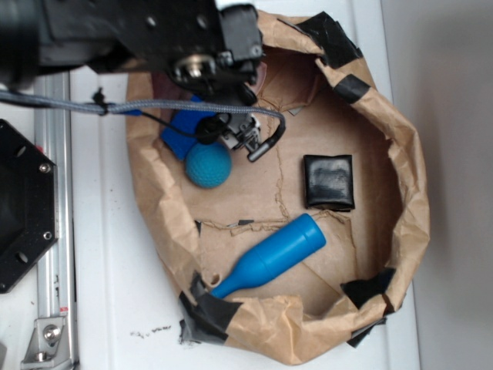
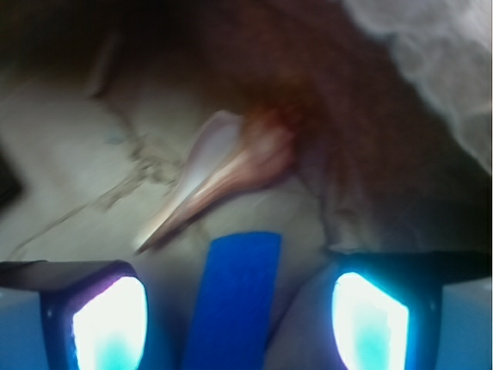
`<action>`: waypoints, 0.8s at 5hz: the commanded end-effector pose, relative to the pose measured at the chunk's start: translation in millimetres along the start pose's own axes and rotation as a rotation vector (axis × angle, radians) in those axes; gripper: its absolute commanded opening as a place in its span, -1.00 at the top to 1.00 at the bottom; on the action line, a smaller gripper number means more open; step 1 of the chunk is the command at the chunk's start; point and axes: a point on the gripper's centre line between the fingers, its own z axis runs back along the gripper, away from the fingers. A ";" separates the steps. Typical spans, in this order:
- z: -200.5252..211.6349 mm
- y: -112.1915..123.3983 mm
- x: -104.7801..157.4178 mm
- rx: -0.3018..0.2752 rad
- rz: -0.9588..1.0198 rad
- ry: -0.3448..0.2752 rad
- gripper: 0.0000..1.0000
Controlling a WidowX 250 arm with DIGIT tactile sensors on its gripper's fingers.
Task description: Grab the blue sponge.
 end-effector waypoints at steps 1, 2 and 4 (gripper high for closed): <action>-10.8 5.7 6.0 0.021 0.039 -0.002 -1.00; -21.1 0.5 1.9 0.040 -0.007 0.016 -1.00; -52.9 -7.7 -7.7 -0.092 -0.248 0.051 -1.00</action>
